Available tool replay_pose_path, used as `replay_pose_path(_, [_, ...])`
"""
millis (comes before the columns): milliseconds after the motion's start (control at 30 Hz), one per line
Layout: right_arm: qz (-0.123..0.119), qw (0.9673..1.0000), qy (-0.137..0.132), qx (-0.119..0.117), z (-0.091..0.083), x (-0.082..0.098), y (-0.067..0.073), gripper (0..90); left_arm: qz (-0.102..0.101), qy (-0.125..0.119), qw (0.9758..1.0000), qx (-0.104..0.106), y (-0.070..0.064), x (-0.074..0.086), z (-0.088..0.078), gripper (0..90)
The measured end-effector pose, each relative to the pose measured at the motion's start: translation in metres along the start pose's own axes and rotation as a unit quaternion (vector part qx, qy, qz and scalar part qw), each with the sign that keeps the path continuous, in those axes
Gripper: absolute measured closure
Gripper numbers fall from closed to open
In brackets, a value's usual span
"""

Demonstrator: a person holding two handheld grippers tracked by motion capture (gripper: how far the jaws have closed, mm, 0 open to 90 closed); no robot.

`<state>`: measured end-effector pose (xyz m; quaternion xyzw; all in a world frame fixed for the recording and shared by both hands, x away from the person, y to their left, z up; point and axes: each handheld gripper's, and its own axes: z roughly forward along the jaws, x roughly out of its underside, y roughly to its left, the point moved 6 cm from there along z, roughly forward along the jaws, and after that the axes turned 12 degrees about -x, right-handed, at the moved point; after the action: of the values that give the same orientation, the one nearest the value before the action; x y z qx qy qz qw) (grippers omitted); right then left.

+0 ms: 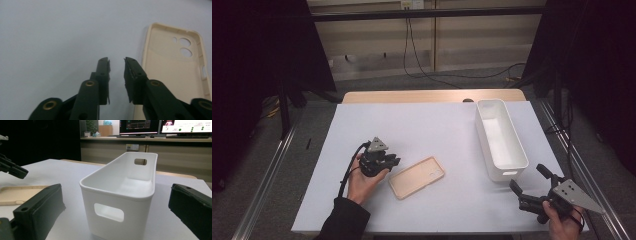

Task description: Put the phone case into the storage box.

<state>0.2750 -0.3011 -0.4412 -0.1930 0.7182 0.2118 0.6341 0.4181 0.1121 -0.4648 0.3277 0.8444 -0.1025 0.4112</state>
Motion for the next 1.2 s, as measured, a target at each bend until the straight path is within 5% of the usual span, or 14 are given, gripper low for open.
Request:
replay_pose_path(267, [0.002, 1.0000, -0.002, 0.002, -0.001, -0.001, 0.000, 0.0, -0.012, -0.040, 0.9991, -0.003, -0.001, -0.004, -0.008, 48.9])
replay_pose_path(367, [0.001, 1.0000, -0.001, -0.001, -0.001, 0.000, 0.000, 0.0, -0.030, -0.050, 0.9983, -0.009, 0.002, -0.007, -0.012, 27.6])
replay_pose_path(433, [0.001, 1.0000, -0.002, -0.001, 0.000, -0.001, 0.000, 0.0, -0.025, -0.054, 0.9981, -0.014, 0.002, -0.007, -0.015, 25.7])
replay_pose_path(600, [0.001, 1.0000, -0.002, -0.002, 0.000, -0.001, 0.001, 0.0, -0.038, -0.046, 0.9981, 0.018, -0.004, -0.007, -0.018, 11.4])
replay_pose_path(900, [0.002, 1.0000, -0.003, -0.003, 0.000, -0.001, 0.001, 0.0, -0.022, -0.063, 0.9955, 0.067, -0.014, -0.009, -0.032, 5.7])
replay_pose_path(967, [0.001, 1.0000, -0.002, -0.003, 0.000, -0.001, 0.001, 0.0, -0.027, -0.054, 0.9946, 0.084, -0.017, -0.008, -0.030, 5.7])
replay_pose_path(1033, [0.001, 1.0000, -0.001, -0.003, 0.000, -0.001, 0.001, 0.0, -0.012, -0.048, 0.9958, 0.077, -0.017, -0.007, -0.024, 5.7])
replay_pose_path(1100, [0.000, 1.0000, 0.000, -0.003, 0.000, 0.000, 0.001, 0.0, -0.001, -0.007, 0.9954, 0.096, -0.022, -0.003, -0.018, 5.7])
replay_pose_path(1200, [0.000, 1.0000, 0.000, -0.004, 0.001, 0.000, 0.001, 0.0, 0.004, 0.003, 0.9955, 0.095, -0.024, -0.003, -0.014, 5.7])
